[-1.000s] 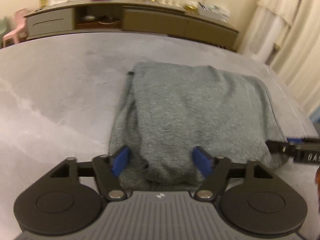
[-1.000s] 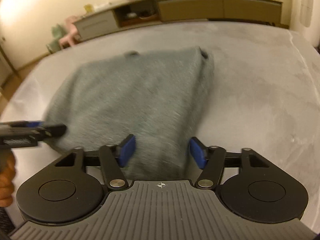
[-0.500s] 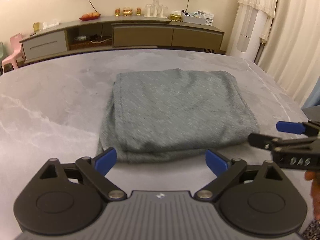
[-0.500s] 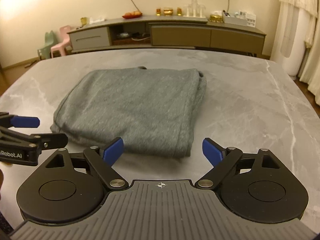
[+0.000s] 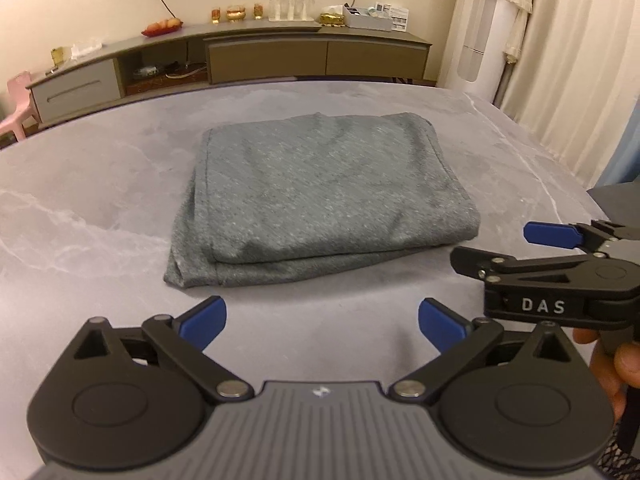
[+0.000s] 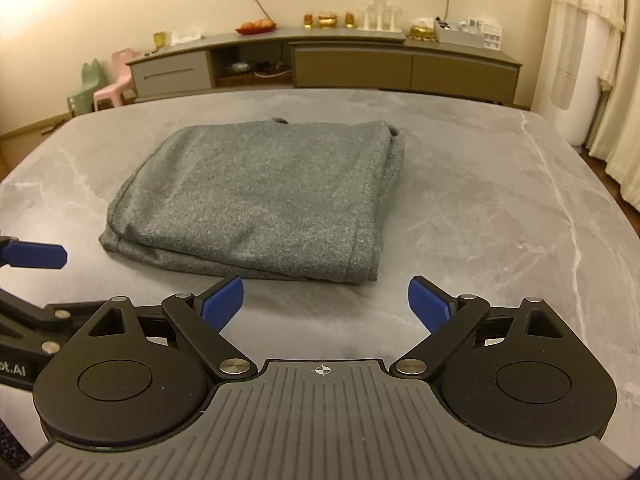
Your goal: Fold clothes
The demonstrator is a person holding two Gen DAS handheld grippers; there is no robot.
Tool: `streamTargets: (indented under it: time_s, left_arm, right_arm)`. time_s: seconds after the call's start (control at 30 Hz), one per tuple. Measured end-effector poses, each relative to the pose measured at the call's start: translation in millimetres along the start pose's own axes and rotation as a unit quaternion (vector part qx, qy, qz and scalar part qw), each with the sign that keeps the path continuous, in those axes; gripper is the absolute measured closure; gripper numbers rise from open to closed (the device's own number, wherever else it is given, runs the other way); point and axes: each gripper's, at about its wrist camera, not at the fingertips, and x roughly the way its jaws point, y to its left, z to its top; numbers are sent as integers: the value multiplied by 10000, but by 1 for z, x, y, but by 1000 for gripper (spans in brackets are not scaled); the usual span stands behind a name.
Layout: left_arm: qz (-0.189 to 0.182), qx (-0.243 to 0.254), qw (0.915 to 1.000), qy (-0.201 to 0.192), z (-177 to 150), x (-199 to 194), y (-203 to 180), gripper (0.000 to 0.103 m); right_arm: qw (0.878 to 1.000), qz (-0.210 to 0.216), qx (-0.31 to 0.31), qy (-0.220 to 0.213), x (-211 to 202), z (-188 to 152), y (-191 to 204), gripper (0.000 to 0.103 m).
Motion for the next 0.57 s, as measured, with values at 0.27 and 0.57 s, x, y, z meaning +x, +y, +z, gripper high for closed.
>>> streamTargets:
  time_s: [0.27, 0.57]
  left_arm:
    - [-16, -3, 9998, -191, -3, -4, -7, 0]
    - [81, 184, 9997, -168, -6, -4, -15, 0]
  right_arm:
    - [10000, -11, -9, 10, 0, -1, 0, 12]
    - [10000, -12, -35, 24, 1, -1, 1, 12]
